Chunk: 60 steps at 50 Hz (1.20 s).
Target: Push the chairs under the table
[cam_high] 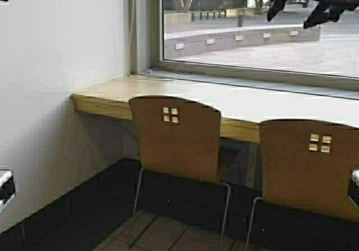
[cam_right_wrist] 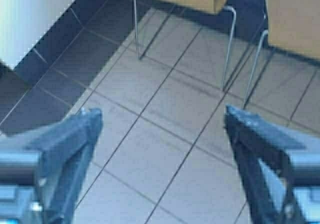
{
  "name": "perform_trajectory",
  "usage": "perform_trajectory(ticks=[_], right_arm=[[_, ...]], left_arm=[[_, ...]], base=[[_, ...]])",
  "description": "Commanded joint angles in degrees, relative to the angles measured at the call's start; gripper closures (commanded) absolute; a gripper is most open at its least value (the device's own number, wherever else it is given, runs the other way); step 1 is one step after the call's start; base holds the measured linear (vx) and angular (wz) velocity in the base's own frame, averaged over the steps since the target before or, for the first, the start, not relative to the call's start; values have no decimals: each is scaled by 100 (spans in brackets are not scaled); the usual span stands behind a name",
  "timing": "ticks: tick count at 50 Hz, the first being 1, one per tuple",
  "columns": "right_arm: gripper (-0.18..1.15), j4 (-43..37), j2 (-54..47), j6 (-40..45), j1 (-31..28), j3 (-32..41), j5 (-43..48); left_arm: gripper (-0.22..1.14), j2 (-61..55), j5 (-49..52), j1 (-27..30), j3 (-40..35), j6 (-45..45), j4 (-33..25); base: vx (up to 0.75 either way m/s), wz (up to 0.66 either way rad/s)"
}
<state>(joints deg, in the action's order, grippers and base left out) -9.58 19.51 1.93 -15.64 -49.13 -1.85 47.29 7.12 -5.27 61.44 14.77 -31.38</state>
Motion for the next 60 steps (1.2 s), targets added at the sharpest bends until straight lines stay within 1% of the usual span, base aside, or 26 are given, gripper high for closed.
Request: perform_trajectory(ticks=[1,15,33,60], right_arm=[[-7,-141,53,0,18,290,-79],[-7,-149,-9,-9,18,308,-237],[-7,-149,-527,0,18,413,-299],[-7,-176,-404,9,9,431,-554]], left_arm=[[-1,-26,-158,-9,-97,26,26],[-1,-18,-193,-18,-70,-18,26],[-1,-202,-193,-229,44,-44,-26],[-1,-422,-220,-255,-26,-53,-26]], base=[[-36,-8],[-32,-18],[-25,-38],[-25,-16]])
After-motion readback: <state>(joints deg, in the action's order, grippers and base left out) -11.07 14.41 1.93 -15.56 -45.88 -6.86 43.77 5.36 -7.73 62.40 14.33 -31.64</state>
